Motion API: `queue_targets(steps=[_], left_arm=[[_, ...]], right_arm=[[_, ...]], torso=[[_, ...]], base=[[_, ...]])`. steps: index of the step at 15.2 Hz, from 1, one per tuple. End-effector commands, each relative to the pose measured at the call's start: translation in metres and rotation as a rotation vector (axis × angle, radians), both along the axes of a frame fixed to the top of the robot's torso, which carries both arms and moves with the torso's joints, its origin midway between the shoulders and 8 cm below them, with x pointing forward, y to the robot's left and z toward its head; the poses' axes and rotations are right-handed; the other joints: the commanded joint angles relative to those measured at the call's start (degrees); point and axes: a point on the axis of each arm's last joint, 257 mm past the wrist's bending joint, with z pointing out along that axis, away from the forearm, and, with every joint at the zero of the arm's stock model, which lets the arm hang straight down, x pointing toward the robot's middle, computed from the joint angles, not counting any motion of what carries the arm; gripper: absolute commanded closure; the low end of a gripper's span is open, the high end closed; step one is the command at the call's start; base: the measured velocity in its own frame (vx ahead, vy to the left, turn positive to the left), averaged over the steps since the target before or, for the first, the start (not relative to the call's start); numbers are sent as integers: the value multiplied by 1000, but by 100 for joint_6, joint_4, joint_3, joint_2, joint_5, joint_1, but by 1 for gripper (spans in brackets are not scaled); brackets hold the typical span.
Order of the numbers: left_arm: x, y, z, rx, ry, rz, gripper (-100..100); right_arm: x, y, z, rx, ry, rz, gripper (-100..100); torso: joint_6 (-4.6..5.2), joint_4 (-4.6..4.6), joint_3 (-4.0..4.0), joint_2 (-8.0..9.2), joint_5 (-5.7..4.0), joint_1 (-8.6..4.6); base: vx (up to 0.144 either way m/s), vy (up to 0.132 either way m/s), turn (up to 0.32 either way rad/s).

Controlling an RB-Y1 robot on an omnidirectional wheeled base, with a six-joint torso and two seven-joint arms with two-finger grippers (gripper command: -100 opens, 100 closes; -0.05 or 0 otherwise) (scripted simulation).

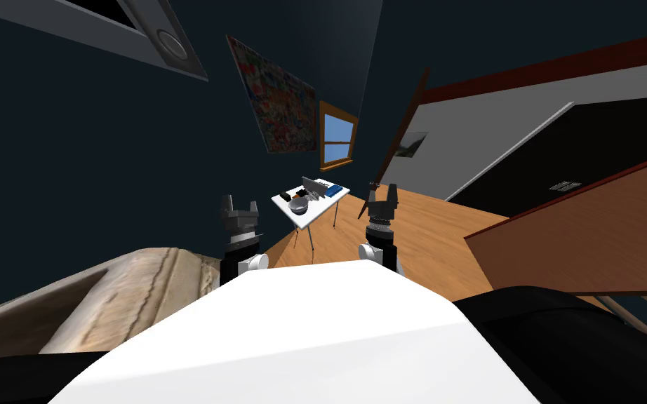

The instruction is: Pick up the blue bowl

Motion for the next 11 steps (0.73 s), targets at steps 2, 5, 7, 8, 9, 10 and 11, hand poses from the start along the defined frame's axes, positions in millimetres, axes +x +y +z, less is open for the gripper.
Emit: queue_targets(steps=[2,5,7,8,9,10,11], left_arm=[[4,-2,-2,41,26,-13,-100],[13,-1,-8,94,76,-22,-100],[18,0,-12,118,108,-22,-100],[23,3,-17,139,141,-17,-100],[23,3,-17,138,143,-17,-100],[28,7,-21,158,175,-10,-100],[29,7,-23,157,181,-10,-100]], right_arm=[[0,0,0,0,0,0,0],[0,0,0,0,0,0,0],[0,0,0,0,0,0,0],[0,0,0,0,0,0,0],[0,0,0,0,0,0,0],[0,0,0,0,0,0,0],[0,0,0,0,0,0,0]], torso=[[0,0,-1,-1,0,-1],[0,-2,-4,-7,-1,-7],[1,-2,-6,-10,-2,-9],[0,-2,-6,-11,-2,-10],[0,-3,-7,-13,-3,-11],[0,-3,-8,-13,-3,-11],[1,-3,-9,-15,-3,-14]], base=[[9,-10,-7],[20,-25,-11],[26,-29,-11],[31,-32,-15],[30,-29,-9],[35,-39,-17],[35,-41,-13]])
